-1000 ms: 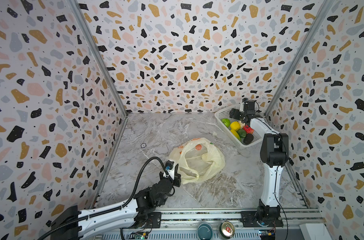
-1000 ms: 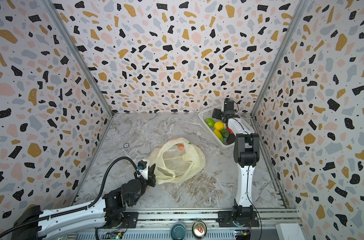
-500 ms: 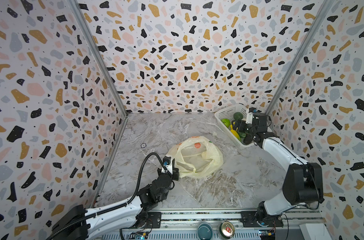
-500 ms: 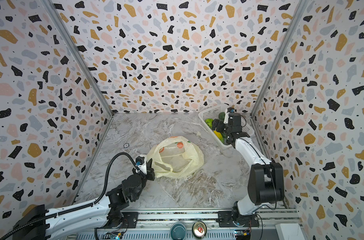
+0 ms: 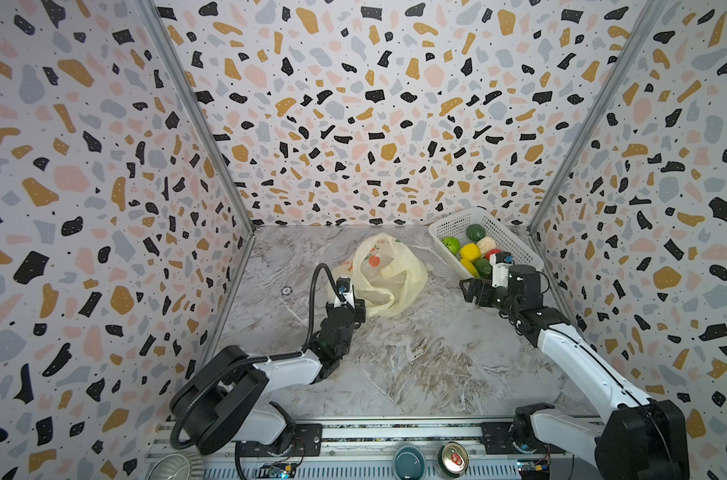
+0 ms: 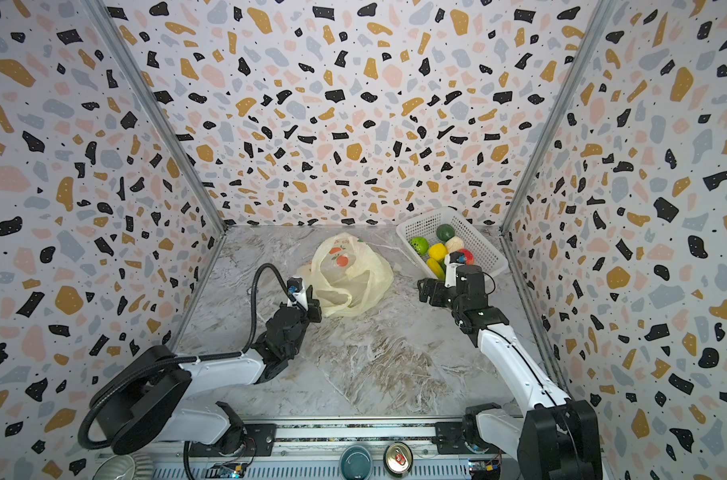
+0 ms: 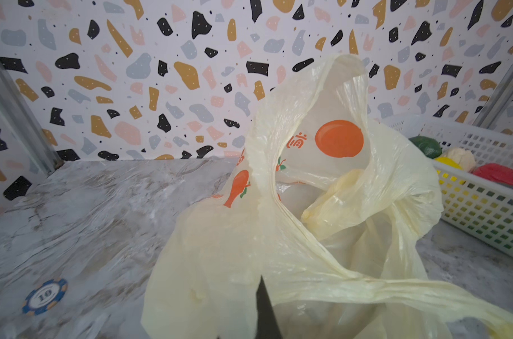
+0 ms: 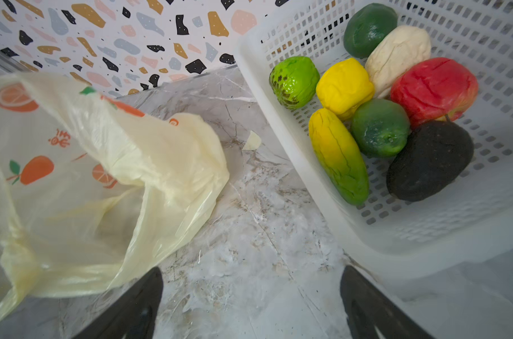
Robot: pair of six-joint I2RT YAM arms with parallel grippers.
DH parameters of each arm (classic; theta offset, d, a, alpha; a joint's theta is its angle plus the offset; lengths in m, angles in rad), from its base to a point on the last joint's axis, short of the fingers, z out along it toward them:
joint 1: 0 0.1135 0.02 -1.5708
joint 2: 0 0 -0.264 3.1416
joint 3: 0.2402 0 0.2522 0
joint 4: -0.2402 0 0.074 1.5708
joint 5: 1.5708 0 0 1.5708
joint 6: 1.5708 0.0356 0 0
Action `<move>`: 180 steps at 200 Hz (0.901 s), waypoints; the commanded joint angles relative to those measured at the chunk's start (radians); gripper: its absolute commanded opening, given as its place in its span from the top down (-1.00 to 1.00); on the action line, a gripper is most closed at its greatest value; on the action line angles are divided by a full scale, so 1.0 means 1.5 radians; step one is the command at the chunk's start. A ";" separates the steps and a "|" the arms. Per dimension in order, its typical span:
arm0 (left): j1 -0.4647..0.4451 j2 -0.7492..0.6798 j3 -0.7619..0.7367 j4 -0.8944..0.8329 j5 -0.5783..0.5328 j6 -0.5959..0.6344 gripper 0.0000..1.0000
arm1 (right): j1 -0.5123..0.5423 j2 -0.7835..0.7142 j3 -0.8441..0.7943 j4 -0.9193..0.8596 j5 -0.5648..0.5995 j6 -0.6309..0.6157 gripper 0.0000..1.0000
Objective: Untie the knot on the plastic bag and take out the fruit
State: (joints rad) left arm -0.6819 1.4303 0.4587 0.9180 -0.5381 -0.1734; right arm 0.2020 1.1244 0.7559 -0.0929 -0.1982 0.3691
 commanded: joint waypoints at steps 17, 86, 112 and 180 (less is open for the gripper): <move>0.011 0.038 0.068 0.020 0.059 -0.012 0.79 | 0.004 -0.019 0.002 -0.023 -0.003 -0.005 -0.92; 0.011 -0.095 0.073 -0.193 0.067 -0.058 -0.87 | 0.002 -0.005 0.035 -0.010 0.001 -0.020 -1.00; 0.011 -0.168 0.079 -0.311 0.110 -0.079 -1.00 | -0.002 0.000 0.039 0.000 0.003 -0.026 -0.99; 0.012 -0.434 -0.010 -0.473 -0.007 -0.056 -0.99 | -0.041 -0.010 0.008 0.047 0.032 -0.076 -0.98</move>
State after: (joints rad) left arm -0.6685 0.8753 0.4847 0.3115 -0.4255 -0.3065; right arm 0.1699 1.1297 0.7769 -0.0666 -0.1814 0.3088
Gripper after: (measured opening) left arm 0.997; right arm 0.992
